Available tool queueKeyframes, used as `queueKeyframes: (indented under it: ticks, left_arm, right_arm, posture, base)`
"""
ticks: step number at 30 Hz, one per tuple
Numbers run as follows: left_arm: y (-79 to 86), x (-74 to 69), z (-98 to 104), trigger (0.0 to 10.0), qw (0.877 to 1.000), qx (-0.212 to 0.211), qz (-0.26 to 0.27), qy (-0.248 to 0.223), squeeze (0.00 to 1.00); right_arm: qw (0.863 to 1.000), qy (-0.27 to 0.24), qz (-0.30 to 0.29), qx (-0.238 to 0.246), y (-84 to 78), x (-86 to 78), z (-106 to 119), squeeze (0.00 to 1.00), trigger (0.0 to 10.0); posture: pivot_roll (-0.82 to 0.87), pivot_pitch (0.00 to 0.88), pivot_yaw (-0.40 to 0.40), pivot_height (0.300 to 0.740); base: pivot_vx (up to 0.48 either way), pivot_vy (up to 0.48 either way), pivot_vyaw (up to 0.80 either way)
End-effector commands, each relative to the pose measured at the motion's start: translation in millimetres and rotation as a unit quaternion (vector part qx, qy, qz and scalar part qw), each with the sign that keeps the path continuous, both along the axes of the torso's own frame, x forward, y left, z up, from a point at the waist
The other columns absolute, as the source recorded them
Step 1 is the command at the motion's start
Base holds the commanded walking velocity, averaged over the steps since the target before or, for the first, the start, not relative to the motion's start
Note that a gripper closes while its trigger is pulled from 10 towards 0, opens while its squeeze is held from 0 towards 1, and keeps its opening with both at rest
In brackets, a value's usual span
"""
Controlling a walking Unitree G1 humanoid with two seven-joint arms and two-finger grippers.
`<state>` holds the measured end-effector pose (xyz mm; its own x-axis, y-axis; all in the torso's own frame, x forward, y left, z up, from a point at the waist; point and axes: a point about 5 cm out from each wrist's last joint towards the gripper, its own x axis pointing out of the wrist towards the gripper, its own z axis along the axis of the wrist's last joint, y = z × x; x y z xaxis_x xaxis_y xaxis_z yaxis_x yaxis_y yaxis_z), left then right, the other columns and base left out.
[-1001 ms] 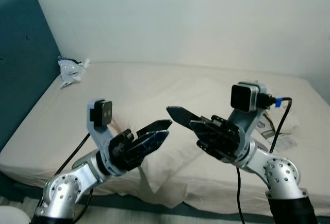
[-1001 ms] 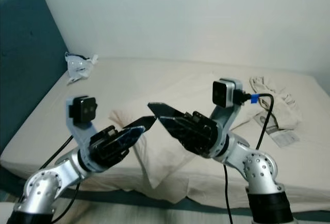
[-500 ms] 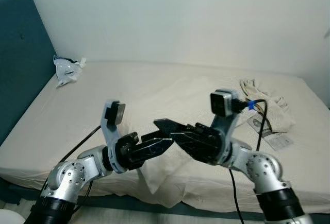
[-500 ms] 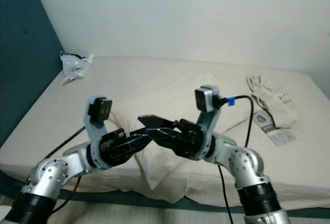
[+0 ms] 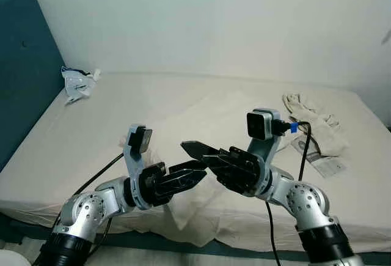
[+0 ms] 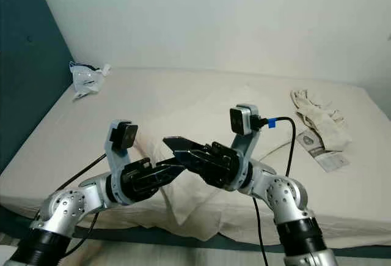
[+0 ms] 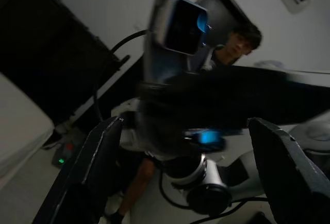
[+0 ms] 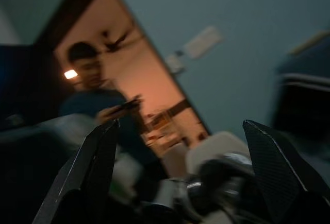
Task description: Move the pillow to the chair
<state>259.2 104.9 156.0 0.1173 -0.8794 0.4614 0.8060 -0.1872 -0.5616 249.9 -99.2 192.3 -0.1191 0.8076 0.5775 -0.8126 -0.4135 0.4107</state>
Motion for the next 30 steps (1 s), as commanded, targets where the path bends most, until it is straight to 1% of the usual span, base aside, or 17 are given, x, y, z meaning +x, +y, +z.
queueKeyframes:
  ticks: [1, 2, 3, 4, 6, 7, 8, 11, 24, 30]
  left_arm:
    - [-1.4, -2.8, 0, 10.0, 1.000, 0.000, -0.006, 0.000, 0.00]
    - [-4.1, -5.9, -9, 10.0, 1.000, 0.023, -0.012, 0.006, 0.00]
    - [-4.1, -5.9, -9, 10.0, 1.000, 0.023, -0.012, 0.006, 0.00]
    - [-4.6, -6.8, -13, 10.0, 0.999, 0.033, -0.014, 0.010, 0.00]
    - [-5.7, -7.9, -23, 10.0, 0.998, 0.054, -0.013, 0.020, 0.00]
    - [-5.7, -7.9, -23, 10.0, 0.998, 0.054, -0.013, 0.020, 0.00]
    - [-6.5, -8.0, -26, 10.0, 0.998, 0.059, -0.010, 0.022, 0.00]
    - [-7.6, -8.0, -26, 10.0, 0.998, 0.058, -0.007, 0.023, 0.00]
    - [-8.0, -3.4, -27, 10.0, 0.998, 0.059, 0.006, 0.021, 0.00]
    - [-7.2, -2.7, -28, 10.0, 0.998, 0.062, 0.010, 0.021, 0.00]
  right_arm:
    - [0.999, -0.015, 0.026, 0.020, 2.1, -6.5, 7, 0.00, 10.0]
    - [0.997, -0.031, 0.064, 0.043, 4.0, -17.5, 17, 0.00, 10.0]
    - [0.997, -0.031, 0.064, 0.043, 4.0, -17.5, 17, 0.00, 10.0]
    - [0.995, -0.040, 0.078, 0.044, 5.4, -22.0, 20, 0.00, 10.0]
    - [0.992, -0.068, 0.107, 0.016, 8.7, -31.9, 17, 0.00, 10.0]
    - [0.992, -0.068, 0.107, 0.016, 8.7, -31.9, 17, 0.00, 10.0]
    - [0.991, -0.072, 0.113, 0.005, 9.2, -33.8, 14, 0.00, 10.0]
    - [0.992, -0.069, 0.110, -0.004, 8.3, -33.0, 9, 0.00, 10.0]
    - [0.992, -0.072, 0.100, -0.016, 8.2, -33.1, 5, 0.00, 10.0]
    - [0.994, -0.071, 0.083, -0.016, 6.6, -28.9, 5, 0.00, 10.0]
  posture:
    - [0.01, 0.054, -0.034, 0.740]
    - [0.01, 0.055, -0.034, 0.740]
    - [0.01, 0.055, -0.034, 0.740]
    - [0.00, 0.055, -0.033, 0.740]
    - [0.00, 0.052, -0.033, 0.740]
    - [0.00, 0.052, -0.033, 0.740]
    - [0.00, 0.048, -0.031, 0.740]
    - [0.00, 0.046, -0.033, 0.740]
    - [-0.01, 0.044, -0.029, 0.740]
    - [-0.01, 0.042, -0.025, 0.740]
  base:
    - [0.000, 0.000, 0.00]
    - [0.000, 0.000, 0.00]
    - [0.000, 0.000, 0.00]
    - [0.000, 0.000, 0.00]
    - [0.000, 0.000, 0.00]
    - [0.000, 0.000, 0.00]
    - [0.000, 0.000, 0.00]
    - [0.000, 0.000, 0.00]
    - [0.000, 0.000, 0.00]
    - [0.000, 0.000, 0.00]
